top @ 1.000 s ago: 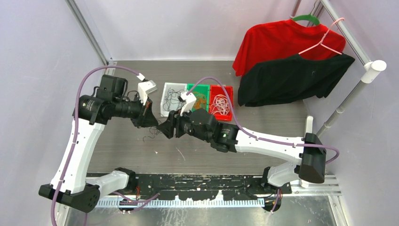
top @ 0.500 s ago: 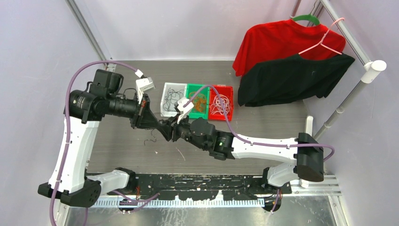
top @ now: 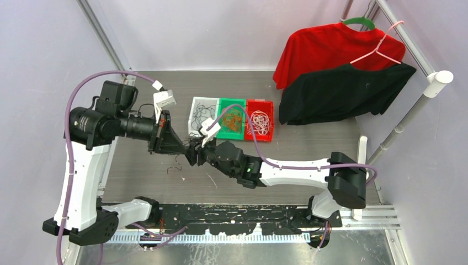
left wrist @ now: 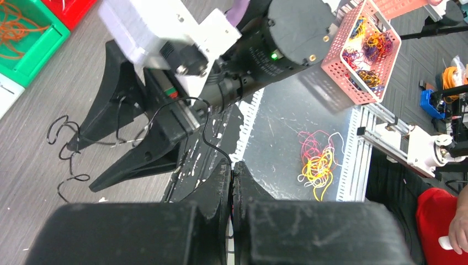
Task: Untangle the cables
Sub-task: Pick up the cable at the center of the board.
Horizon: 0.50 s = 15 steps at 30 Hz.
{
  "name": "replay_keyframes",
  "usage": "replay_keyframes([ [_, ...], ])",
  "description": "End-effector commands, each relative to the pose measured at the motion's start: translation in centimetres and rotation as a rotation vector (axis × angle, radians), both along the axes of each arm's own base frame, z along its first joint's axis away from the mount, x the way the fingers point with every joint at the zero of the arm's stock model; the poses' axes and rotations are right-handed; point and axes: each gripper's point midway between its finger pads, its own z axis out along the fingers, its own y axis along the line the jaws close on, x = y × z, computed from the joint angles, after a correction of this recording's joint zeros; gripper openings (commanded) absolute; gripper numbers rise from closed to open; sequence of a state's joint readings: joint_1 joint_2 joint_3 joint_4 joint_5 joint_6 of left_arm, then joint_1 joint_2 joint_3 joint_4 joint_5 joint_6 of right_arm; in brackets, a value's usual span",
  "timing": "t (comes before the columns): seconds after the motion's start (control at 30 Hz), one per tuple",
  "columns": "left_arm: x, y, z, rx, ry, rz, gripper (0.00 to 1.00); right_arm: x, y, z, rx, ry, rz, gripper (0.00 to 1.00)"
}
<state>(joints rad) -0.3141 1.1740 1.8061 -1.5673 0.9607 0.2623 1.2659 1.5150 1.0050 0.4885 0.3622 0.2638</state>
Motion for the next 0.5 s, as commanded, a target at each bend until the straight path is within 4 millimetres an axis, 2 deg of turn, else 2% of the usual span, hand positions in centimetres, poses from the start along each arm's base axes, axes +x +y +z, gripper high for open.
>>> replay_keyframes([
  [0.0,-1.2,-0.4,1.6,-0.048,0.018,-0.028,0.0,0.1,0.6,2.6,0.103,-0.017,0.008,0.51],
  [0.17,-1.0,-0.3,2.6,-0.046,-0.012,-0.025,0.0,-0.1,-0.1,1.8,0.105,0.008,0.001,0.51],
  [0.27,-0.6,-0.1,3.5,-0.039,-0.07,-0.01,0.0,-0.7,-1.3,0.4,0.099,0.043,0.007,0.51],
  [0.47,0.8,0.6,4.8,-0.011,-0.213,0.057,0.0,-1.5,-5.9,-3.6,0.108,0.151,-0.062,0.52],
])
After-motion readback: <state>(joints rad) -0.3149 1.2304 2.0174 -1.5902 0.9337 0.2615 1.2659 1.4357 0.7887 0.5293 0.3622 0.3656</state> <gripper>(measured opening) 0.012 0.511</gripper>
